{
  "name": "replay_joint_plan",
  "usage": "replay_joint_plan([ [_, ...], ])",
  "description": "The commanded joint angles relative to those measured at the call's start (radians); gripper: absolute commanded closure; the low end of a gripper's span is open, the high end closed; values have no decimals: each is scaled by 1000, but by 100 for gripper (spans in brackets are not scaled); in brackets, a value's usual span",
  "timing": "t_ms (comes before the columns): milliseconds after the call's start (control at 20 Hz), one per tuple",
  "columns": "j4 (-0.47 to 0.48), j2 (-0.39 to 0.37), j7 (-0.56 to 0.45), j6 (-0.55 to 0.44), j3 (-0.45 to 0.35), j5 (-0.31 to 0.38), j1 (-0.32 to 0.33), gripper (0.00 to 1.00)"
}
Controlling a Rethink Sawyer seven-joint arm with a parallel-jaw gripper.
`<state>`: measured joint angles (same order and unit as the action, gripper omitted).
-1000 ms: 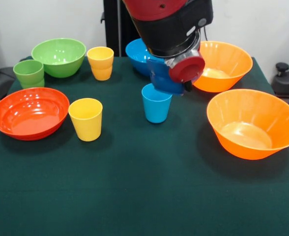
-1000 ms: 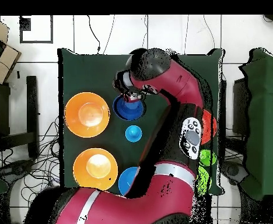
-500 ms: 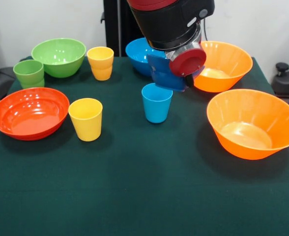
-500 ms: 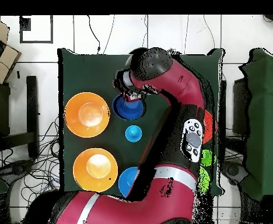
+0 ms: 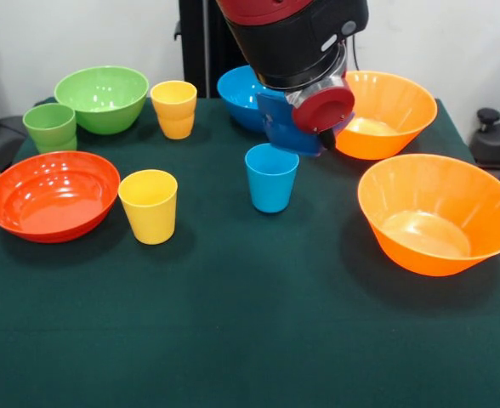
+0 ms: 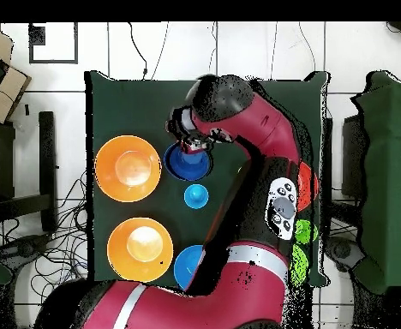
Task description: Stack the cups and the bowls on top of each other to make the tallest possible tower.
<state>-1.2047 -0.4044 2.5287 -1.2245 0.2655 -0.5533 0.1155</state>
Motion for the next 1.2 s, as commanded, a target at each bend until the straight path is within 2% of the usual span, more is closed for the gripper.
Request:
replay_joint_plan([
  [50, -120, 19, 135, 56, -81, -17, 9, 100],
  [500, -186, 1, 90, 103, -78, -26, 17, 100],
  [1200, -164, 19, 89, 123, -75, -14, 21, 100],
])
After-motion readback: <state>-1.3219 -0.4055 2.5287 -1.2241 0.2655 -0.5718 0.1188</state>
